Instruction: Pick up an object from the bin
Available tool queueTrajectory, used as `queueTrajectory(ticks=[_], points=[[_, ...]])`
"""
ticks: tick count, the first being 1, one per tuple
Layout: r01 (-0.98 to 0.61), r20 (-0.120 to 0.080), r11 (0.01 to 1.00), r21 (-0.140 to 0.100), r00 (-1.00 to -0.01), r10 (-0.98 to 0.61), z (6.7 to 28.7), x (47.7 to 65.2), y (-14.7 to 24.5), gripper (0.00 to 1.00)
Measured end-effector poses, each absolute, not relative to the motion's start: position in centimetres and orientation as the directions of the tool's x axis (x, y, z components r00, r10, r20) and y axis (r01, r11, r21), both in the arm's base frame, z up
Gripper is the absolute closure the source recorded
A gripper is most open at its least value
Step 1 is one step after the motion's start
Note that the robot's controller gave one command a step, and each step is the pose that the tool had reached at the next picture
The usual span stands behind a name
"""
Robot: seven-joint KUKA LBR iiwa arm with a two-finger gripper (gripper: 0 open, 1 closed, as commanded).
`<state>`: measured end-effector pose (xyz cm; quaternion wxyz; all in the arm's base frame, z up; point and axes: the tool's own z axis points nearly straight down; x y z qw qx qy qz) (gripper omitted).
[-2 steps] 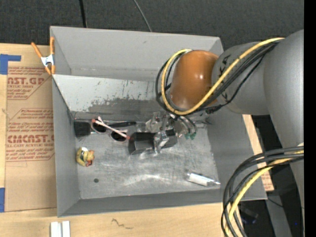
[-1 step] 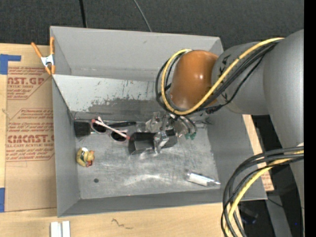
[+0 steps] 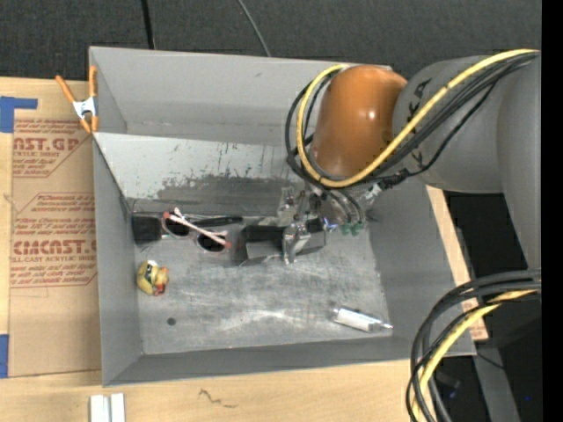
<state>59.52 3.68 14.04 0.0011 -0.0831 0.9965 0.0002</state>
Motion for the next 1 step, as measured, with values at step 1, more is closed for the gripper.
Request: queueTrajectory(ticks=[1], points=[[-0.166,0.003,0.986,0.001,-0.986,-0.166,15.52,59.38,3.68,1.00]])
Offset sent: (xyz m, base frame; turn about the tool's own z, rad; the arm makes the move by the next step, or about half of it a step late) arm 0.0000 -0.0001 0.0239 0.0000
